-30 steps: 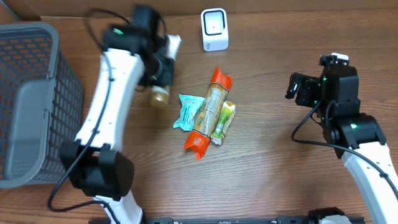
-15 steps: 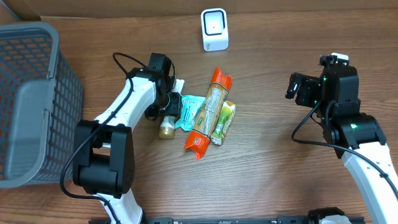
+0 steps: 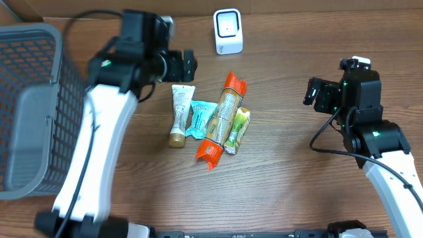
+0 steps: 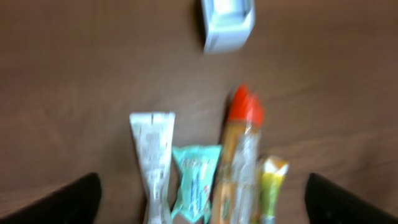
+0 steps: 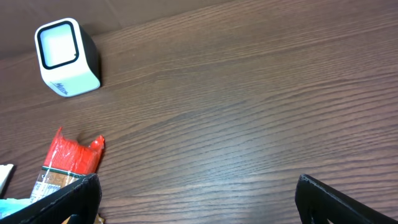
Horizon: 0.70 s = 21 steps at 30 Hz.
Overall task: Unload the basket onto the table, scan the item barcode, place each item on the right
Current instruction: 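Open the left gripper and raise it away from the items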
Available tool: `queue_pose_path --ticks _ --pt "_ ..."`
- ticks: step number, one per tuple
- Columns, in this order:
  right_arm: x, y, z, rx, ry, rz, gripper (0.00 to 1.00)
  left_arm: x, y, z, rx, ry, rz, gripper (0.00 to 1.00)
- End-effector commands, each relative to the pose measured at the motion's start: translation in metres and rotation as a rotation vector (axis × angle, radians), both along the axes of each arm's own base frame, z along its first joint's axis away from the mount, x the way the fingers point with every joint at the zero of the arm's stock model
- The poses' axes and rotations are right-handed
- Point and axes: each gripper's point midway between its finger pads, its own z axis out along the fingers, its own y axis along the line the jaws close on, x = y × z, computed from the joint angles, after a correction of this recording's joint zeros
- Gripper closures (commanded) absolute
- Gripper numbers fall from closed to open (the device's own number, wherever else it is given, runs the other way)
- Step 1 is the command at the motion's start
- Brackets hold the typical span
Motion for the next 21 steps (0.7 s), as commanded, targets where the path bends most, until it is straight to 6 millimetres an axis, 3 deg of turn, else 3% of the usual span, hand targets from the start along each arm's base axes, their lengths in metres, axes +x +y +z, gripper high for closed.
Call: queue_pose_path --ticks 1,4,11,21 --pt "0.004 -0.002 0.011 0.0 -0.03 -0.014 0.0 -0.011 -0.001 0.048 -0.036 -0.131 -0.011 0.0" --pt "0.004 -0.002 0.011 0.0 -0.03 -0.014 0.0 -0.016 0.001 0.055 -0.034 -0.148 -0.007 0.0" --pt "0.004 -0.002 0.011 0.0 -0.03 -0.014 0.0 -0.023 0.003 0.035 -0.016 -0.06 -0.006 0.0" --pt "0.004 -0.002 0.011 0.0 -0.03 -0.014 0.0 -0.022 0.003 0.034 -0.016 -0.057 -0.006 0.0"
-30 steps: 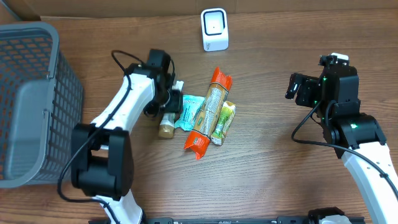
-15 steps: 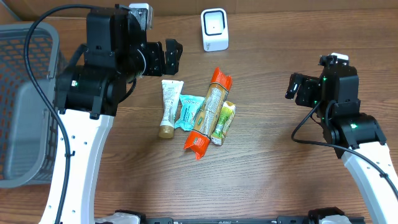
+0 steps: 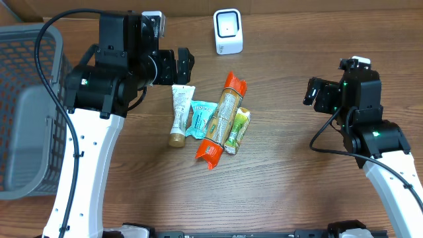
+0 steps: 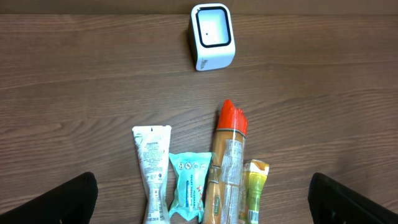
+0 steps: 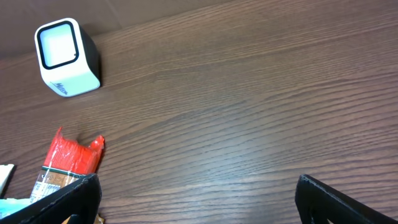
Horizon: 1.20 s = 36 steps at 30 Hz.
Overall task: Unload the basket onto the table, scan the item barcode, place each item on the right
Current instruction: 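Open the left gripper and raise it away from the items, then reach the right gripper down to the green-yellow Pokka packet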
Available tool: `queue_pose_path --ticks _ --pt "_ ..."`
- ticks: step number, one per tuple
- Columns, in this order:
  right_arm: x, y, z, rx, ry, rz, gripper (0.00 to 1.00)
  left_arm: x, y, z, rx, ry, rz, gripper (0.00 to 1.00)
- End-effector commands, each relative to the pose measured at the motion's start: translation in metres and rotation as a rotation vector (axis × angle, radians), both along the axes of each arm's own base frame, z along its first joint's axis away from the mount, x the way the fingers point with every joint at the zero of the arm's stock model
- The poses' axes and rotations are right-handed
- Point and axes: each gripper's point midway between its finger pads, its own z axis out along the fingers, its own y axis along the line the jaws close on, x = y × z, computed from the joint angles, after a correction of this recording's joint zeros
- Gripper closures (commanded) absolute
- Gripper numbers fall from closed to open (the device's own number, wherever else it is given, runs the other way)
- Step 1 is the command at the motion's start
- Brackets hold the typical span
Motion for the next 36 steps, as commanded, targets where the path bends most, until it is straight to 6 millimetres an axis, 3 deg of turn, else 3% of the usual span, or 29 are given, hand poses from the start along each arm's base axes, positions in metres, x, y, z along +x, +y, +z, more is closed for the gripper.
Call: queue_pose_path --ticks 1,18,21,28,32,36 --pt "0.004 -0.002 0.011 0.0 -0.029 -0.014 0.0 0.002 -0.002 -0.001 -0.002 0.002 -0.005 0.0" --pt "0.006 -0.001 0.015 0.007 -0.047 -0.01 0.0 0.002 -0.002 -0.001 -0.002 0.002 -0.005 0.0" --pt "0.006 0.02 0.016 0.085 -0.049 0.088 0.0 0.002 -0.001 -0.001 -0.002 0.002 -0.004 0.0" --pt "0.001 0.047 0.017 0.183 -0.033 0.214 0.0 0.002 -0.002 -0.001 -0.002 0.002 -0.005 0.0" --pt "-0.007 0.074 0.027 0.294 -0.027 0.337 0.0 0.002 -0.002 -0.001 -0.002 0.002 -0.005 0.0" --pt "-0.01 0.083 0.026 0.458 0.032 0.27 0.01 0.002 -0.002 -0.001 -0.002 0.002 -0.005 0.0"
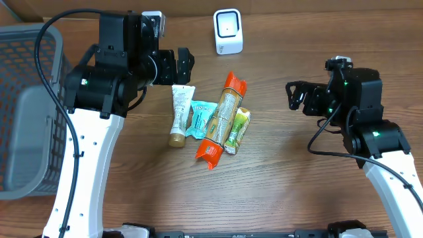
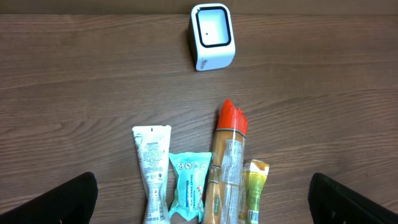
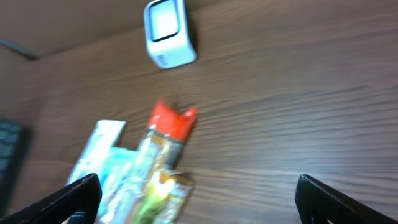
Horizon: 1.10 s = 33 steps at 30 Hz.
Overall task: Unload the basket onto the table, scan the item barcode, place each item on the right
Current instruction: 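Reach the right gripper down to the green-yellow Pokka packet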
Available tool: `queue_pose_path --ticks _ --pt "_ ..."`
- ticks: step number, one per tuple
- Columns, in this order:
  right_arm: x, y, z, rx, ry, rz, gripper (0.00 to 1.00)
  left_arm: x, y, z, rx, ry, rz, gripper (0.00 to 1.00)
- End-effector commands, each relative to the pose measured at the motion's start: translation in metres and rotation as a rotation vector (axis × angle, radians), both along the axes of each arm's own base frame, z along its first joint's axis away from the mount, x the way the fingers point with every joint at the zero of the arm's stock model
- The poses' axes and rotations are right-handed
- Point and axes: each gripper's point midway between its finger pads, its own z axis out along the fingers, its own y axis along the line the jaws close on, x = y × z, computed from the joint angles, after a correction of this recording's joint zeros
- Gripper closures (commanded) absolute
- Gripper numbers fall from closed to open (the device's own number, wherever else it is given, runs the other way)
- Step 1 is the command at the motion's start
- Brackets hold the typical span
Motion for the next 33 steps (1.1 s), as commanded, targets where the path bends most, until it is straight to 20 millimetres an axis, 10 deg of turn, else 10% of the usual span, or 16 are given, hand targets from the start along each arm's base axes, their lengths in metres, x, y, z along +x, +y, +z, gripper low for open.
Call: queue_pose_path --ticks 1,12,19,33 --pt "-0.002 0.017 0.015 0.183 0.06 -0.01 0.02 0.002 -0.002 0.0 -0.002 0.002 -0.005 0.0" --pt "-0.005 0.105 -0.111 0.203 0.474 0.035 0.15 0.002 -0.002 0.0 -0.002 0.002 -0.005 0.0" --pt "-0.011 0.124 -0.135 0.189 0.534 -0.02 0.2 0.003 -0.007 0.002 -0.031 -0.006 -0.022 0.0" --pt "-0.013 0.123 -0.183 0.137 0.628 -0.171 0.24 0.016 0.109 -0.001 0.099 -0.011 0.313 0.0"
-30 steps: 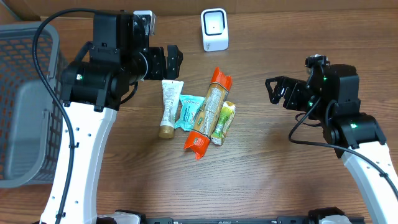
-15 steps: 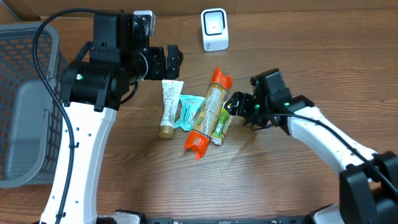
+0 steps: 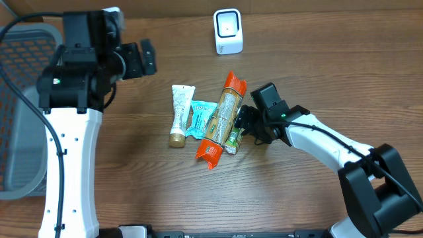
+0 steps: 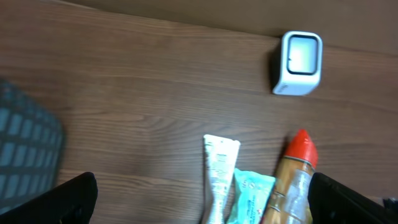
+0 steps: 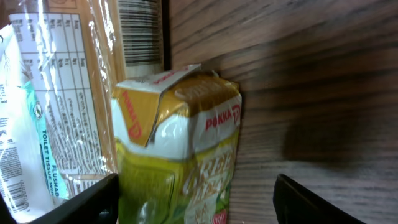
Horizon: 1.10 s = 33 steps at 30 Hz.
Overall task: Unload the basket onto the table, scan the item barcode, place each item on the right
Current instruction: 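Reach the right gripper down to the green-yellow Pokka packet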
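Four items lie side by side mid-table: a white tube [image 3: 177, 114], a teal tissue pack [image 3: 200, 119], a long orange-tipped package [image 3: 222, 118] and a yellow-green drink packet [image 3: 236, 131]. The white barcode scanner [image 3: 228, 31] stands at the back. My right gripper [image 3: 246, 125] is low over the yellow-green packet [image 5: 186, 143] and open, one finger on each side of it, the left fingertip [image 5: 93, 200] by the long package [image 5: 118, 56]. My left gripper [image 3: 141, 58] hangs open, high at the back left, holding nothing. In its wrist view the scanner [image 4: 301, 55] and the tube [image 4: 219, 174] show.
A grey wire basket [image 3: 26, 112] fills the table's left edge, and its corner [image 4: 28, 155] shows in the left wrist view. A cardboard edge runs along the back of the wooden table [image 3: 132, 192].
My right gripper was in the air at the right of the table. Now it is down at the yellow-green packet, open around it. The left arm has moved left, toward the basket.
At first the left arm was in motion above the items and the right arm stood at the right. Then the left arm stood still over the items. The right wrist then faced the items. Now it straddles the packet, with the left arm further left.
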Available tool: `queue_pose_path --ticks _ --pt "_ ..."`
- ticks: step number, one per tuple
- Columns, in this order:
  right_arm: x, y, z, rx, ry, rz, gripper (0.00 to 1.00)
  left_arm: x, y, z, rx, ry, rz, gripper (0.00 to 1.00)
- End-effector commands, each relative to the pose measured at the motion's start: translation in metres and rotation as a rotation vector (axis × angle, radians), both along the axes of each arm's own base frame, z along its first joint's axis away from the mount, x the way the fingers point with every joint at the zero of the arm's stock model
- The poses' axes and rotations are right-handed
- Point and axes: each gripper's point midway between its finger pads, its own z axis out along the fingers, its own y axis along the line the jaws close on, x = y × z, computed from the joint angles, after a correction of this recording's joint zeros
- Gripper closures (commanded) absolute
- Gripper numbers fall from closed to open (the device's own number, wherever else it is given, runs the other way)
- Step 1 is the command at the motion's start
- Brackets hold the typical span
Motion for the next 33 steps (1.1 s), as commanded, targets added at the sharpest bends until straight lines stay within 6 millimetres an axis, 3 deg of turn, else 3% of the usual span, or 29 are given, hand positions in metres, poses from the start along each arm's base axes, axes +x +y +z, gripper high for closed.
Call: queue_pose_path --ticks 1,4,9,13,18,24,28,33 --pt "0.014 -0.006 0.003 0.012 -0.006 -0.049 0.26 0.002 0.018 0.0 0.013 0.001 0.048 0.0" --pt "0.016 -0.004 -0.004 0.016 -0.005 -0.048 0.41 0.002 0.017 -0.001 0.012 0.002 0.047 0.0" --pt "0.022 -0.001 -0.006 0.026 -0.024 -0.048 0.76 0.002 0.016 -0.001 0.012 0.002 0.044 0.0" --pt "0.024 -0.002 -0.003 0.028 -0.026 -0.051 0.88 0.002 0.016 -0.001 0.012 0.002 0.044 0.0" --pt "0.035 -0.002 0.038 -0.021 -0.141 0.145 0.88 0.002 0.016 -0.001 0.012 0.002 0.044 0.0" --pt "0.04 -0.012 0.065 -0.186 -0.228 0.392 0.87 0.002 0.016 -0.001 0.012 0.002 0.044 0.0" --pt "0.043 -0.024 0.064 -0.286 -0.246 0.444 0.78 0.002 0.016 -0.001 0.012 0.002 0.044 0.0" --pt "0.031 -0.008 0.049 -0.263 -0.203 0.495 0.67 0.002 0.016 -0.001 0.012 0.002 0.044 0.0"
